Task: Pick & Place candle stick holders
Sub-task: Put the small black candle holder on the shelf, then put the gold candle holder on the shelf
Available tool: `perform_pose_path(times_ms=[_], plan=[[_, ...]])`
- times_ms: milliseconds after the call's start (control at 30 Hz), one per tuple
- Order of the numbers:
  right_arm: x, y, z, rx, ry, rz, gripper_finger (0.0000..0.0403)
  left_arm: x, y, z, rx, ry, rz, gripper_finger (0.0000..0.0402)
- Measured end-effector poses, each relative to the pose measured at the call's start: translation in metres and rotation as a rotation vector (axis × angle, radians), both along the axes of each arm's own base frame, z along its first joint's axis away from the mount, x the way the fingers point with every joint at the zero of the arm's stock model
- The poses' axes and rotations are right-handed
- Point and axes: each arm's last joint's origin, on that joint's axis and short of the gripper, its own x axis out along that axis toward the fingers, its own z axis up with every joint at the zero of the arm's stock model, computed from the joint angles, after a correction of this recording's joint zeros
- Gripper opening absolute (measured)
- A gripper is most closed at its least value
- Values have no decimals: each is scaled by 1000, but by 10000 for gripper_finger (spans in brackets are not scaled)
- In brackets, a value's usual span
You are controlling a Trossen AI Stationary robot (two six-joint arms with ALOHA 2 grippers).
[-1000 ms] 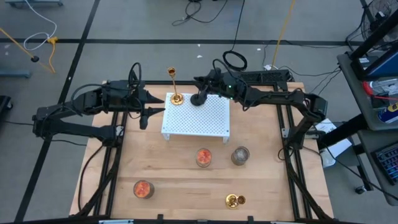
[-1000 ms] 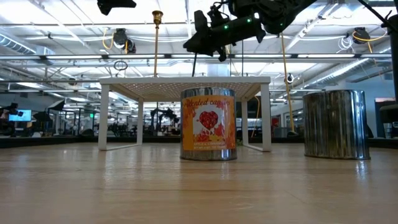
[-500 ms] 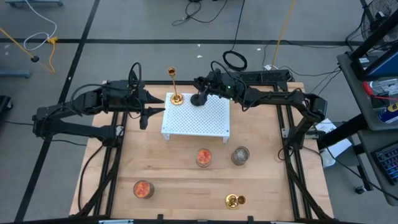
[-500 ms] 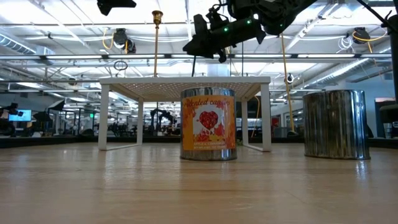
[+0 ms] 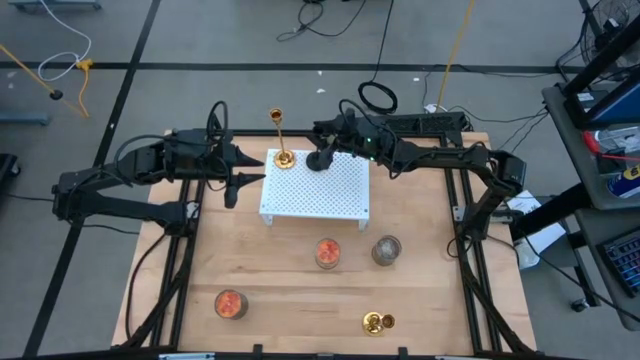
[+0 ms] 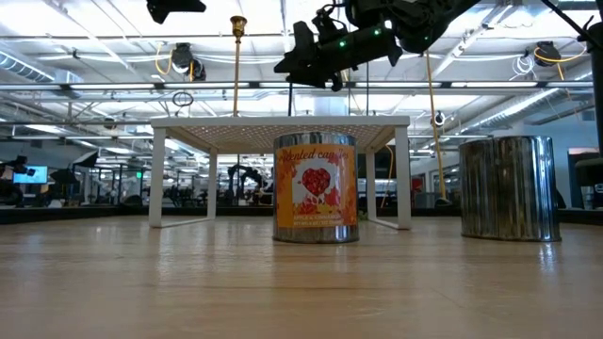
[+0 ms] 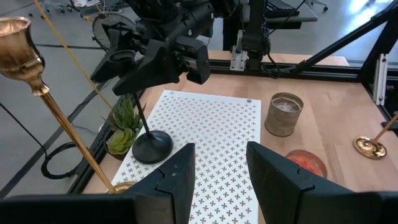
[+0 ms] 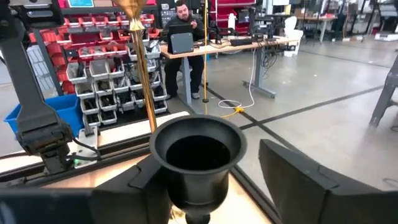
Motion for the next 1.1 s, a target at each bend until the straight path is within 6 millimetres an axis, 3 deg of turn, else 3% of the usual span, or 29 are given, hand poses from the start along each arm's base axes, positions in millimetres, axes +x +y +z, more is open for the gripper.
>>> perform_pose_path(times_ms=[300,533,833,1100], plan=[[-1,4,5,-46,12,11,250,-1,0,-3,-21,27,4,152],[-12,11,26,-83,-34,13,254,-1,-1,-3,-54,26,15,152],[-44,31,56,-97,46,40,254,-1,-1,-4,-89,29,29,152],[-85,76,81,-137,185,188,254,-1,-1,-4,-102,26,34,152]])
